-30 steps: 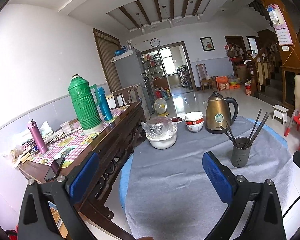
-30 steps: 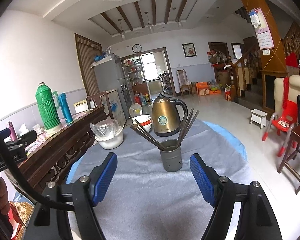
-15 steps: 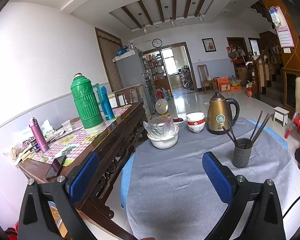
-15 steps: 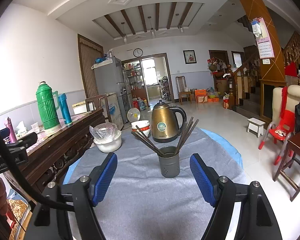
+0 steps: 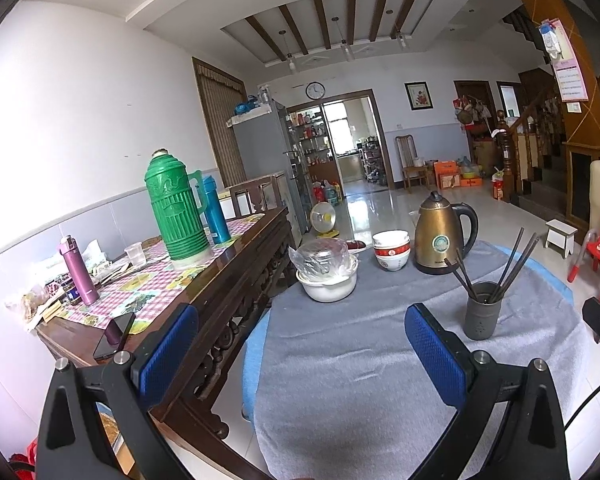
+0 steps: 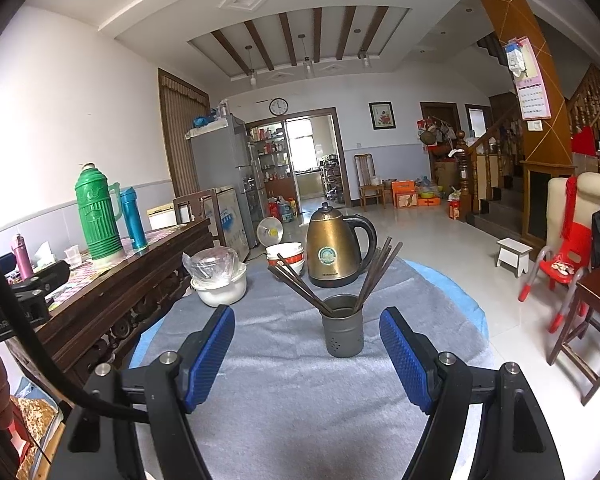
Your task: Organize utensils
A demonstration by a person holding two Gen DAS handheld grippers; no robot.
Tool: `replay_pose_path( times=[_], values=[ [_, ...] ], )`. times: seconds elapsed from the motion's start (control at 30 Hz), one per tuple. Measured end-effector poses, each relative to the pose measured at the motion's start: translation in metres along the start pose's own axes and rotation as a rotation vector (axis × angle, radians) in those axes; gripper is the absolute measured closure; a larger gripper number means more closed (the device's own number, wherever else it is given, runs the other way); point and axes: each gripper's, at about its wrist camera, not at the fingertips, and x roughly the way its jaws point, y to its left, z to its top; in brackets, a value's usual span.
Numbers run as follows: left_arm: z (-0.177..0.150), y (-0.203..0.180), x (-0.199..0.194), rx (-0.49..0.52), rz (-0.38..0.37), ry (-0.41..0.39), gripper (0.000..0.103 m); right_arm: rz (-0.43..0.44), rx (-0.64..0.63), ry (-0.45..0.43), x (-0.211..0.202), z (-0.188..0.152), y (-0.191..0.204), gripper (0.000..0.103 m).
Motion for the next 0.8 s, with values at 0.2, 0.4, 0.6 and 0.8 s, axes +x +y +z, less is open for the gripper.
replay_pose_path(
  times=[0.2,0.4,0.6,0.8],
  values=[
    [-0.0005,-0.0005,-0.0008,-0.002,-0.007,0.005,0.0,0.004,0.001,0.002,0.0011,0.0001,-0.0004,0.024],
    [-0.0019,0.001,-0.0009,-0.006,-0.013,0.011,0.0,0.008,0.003,0.008,0.0014,-0.0005,0.0021,0.024],
    [-0.0025,0.0019,-0.0007,-0.013,-0.014,0.01,0.0,0.007,0.005,0.007,0.0025,-0.0009,0.0022,0.024],
    [-0.0028,0.0034,-0.0004,-0.014,-0.013,0.008,0.0,0.008,0.004,0.009,0.0021,-0.0011,0.0006,0.024]
  ],
)
